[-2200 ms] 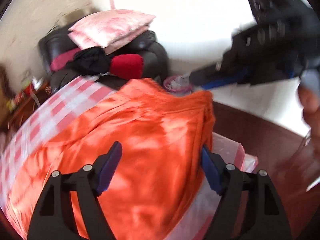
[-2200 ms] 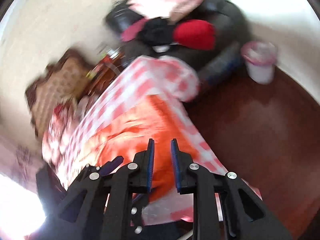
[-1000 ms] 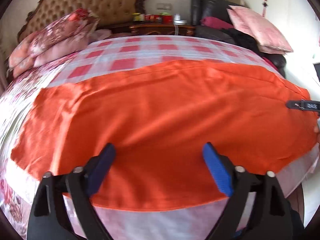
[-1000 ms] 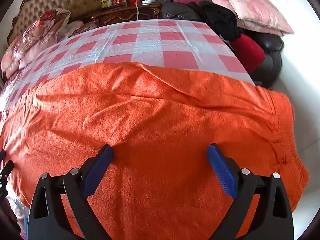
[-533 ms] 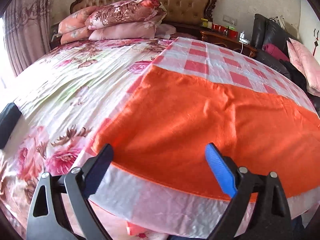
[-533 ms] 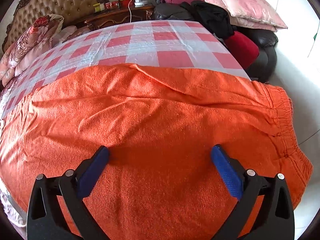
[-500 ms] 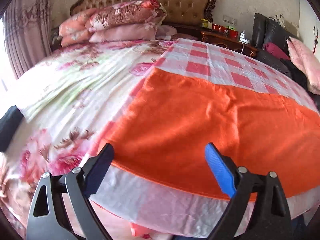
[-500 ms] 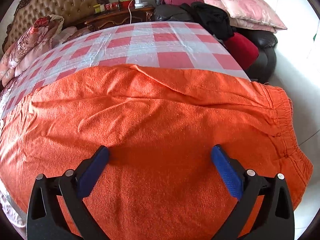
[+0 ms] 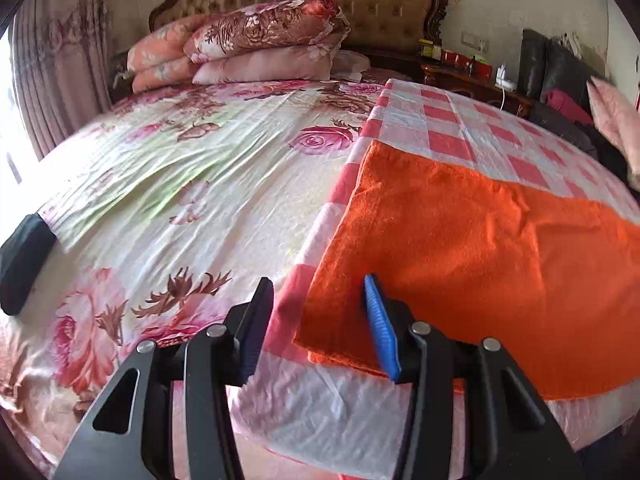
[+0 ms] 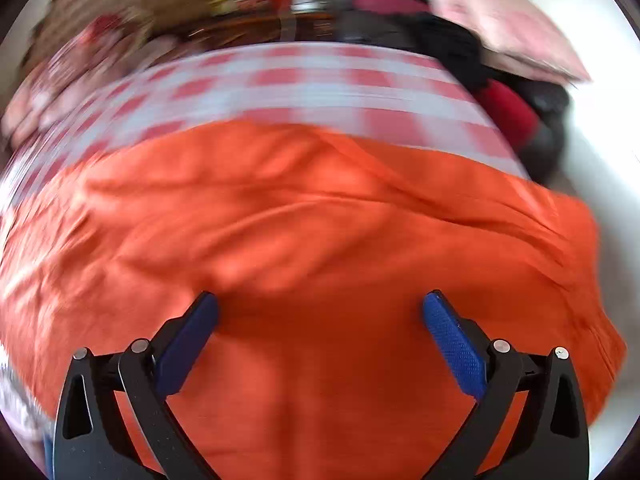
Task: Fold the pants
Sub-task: 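Open both tools to release the pants and move them over the fold, then grasp the edge of the orange pants with the left tool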
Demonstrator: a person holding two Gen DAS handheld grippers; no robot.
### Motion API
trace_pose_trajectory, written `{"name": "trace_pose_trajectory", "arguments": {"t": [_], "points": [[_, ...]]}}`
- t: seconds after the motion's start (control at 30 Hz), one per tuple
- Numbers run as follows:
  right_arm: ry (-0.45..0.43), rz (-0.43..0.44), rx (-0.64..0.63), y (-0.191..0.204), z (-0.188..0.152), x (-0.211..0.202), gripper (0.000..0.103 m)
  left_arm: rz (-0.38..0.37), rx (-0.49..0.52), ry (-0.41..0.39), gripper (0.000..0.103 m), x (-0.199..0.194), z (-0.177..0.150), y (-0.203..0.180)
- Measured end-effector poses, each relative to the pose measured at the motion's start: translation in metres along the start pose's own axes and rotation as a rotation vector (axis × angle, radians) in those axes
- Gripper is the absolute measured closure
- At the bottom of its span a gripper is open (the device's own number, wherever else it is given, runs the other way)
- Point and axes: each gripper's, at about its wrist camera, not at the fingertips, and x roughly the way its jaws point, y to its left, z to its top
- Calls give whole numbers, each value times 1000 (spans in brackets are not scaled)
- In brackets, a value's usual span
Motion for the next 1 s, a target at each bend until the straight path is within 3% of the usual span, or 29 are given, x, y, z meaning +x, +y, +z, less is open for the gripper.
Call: {"name": "trace_pose_trajectory", "arguments": {"t": [0.1, 0.23, 0.33, 0.4, 0.43, 0.67, 0.87, 1.0], "points": [[-9, 4, 4, 18, 2, 1, 4, 17, -6, 5, 48, 5, 6, 8], [-15, 30, 28, 12, 3, -7, 5, -59, -85, 28, 49, -2, 5, 26], [-52, -28, 93, -15, 4, -21, 5, -108, -117, 57, 49, -1, -4, 36], [-35, -64, 159, -39, 2, -24, 5, -147, -118, 53, 57, -3, -7, 36], [-24, -86, 197, -56, 0, -26, 5, -157, -99, 51, 66, -3, -8, 32], [18, -281, 262, -122, -26, -34, 5, -96, 15, 83, 83, -9, 0, 16], [42, -280, 247, -129, -37, -27, 4, -119, 20, 156, 83, -9, 0, 11], [51, -253, 241, -123, -33, -24, 4, -99, 118, 177, 91, -9, 6, 4]]}}
